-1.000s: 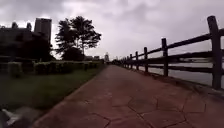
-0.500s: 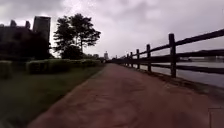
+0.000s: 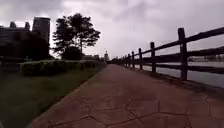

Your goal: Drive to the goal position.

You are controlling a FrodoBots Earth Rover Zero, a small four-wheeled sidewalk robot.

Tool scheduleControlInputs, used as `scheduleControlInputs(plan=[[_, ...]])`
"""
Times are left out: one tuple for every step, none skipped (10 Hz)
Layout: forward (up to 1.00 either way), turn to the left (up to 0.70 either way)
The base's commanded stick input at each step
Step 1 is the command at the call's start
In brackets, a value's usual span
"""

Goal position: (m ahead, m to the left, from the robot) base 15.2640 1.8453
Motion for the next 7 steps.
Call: scheduleControlInputs(plan=[[1.00,0.00],[1.00,0.00],[1.00,0.00],[1.00,0.00],[1.00,0.00],[1.00,0.00],[1.00,0.00]])
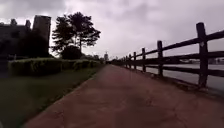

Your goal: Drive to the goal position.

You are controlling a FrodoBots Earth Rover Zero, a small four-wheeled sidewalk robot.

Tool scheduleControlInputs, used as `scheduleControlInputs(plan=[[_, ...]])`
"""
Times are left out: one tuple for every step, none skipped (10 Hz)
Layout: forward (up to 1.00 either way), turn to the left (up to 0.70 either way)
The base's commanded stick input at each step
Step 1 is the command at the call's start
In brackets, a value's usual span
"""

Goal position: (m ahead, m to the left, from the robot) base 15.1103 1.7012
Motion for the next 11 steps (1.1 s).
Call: scheduleControlInputs(plan=[[1.00,0.00],[1.00,0.00],[1.00,0.00],[1.00,0.00],[1.00,0.00],[1.00,0.00],[1.00,0.00],[1.00,0.00],[1.00,0.00],[1.00,0.00],[1.00,0.00]])
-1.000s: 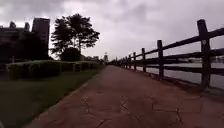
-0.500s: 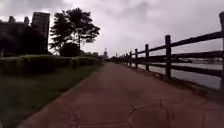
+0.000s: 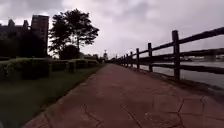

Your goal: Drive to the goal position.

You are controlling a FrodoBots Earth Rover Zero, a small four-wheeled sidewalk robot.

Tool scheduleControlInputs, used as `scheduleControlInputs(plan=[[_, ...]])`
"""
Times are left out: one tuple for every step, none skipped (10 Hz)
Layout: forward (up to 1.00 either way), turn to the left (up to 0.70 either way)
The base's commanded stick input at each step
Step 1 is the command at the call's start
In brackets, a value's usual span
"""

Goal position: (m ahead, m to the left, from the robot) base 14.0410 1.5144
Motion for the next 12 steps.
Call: scheduleControlInputs(plan=[[1.00,0.00],[1.00,0.00],[1.00,0.00],[1.00,0.00],[1.00,0.00],[1.00,0.00],[1.00,0.00],[1.00,0.00],[1.00,0.00],[1.00,0.00],[1.00,0.00],[1.00,0.00]])
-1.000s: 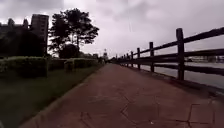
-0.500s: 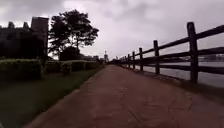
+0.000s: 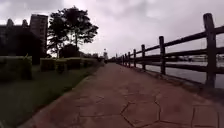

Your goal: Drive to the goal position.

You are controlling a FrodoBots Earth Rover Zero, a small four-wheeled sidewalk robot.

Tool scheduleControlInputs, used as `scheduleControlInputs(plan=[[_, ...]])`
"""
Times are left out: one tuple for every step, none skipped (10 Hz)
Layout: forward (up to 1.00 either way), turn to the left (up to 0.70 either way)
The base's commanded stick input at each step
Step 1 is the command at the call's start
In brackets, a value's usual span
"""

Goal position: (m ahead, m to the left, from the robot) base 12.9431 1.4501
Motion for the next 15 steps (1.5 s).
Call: scheduleControlInputs(plan=[[1.00,0.00],[1.00,0.00],[1.00,0.00],[1.00,0.00],[1.00,0.00],[1.00,0.00],[1.00,0.00],[1.00,0.00],[1.00,0.00],[1.00,0.00],[1.00,0.00],[1.00,0.00],[1.00,0.00],[1.00,0.00],[1.00,0.00]])
